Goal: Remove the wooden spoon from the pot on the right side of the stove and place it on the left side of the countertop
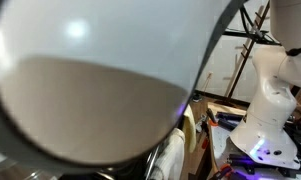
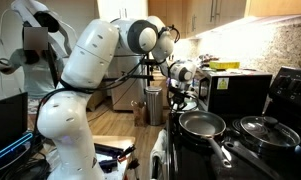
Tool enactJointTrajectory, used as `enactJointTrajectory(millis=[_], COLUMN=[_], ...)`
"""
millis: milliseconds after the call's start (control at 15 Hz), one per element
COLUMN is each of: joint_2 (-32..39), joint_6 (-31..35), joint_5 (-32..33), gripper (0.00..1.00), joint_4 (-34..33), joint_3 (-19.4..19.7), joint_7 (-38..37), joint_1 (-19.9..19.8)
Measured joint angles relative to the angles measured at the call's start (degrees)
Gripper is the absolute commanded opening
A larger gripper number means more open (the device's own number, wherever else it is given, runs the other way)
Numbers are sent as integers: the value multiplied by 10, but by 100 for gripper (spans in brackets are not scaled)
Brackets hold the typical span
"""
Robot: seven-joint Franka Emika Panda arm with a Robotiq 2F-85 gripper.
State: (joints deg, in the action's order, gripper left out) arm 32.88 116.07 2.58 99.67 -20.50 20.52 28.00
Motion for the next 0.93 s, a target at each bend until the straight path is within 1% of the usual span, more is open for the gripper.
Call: enactJointTrajectory(millis=[67,133,200,267,533,733,933], joint_2=[-9,-16,-21,-24,-20,-13,-11], joint_6=[-20,-36,-42,-37,41,95,185], joint_5=[11,20,28,36,64,72,72], gripper=[7,27,55,56,80,98,100], joint_4=[3,4,4,4,4,4,11], joint_3=[0,1,2,3,3,3,-8], joint_7=[-11,-16,-16,-13,28,64,117], joint_1=[0,0,0,-1,-7,-15,-32])
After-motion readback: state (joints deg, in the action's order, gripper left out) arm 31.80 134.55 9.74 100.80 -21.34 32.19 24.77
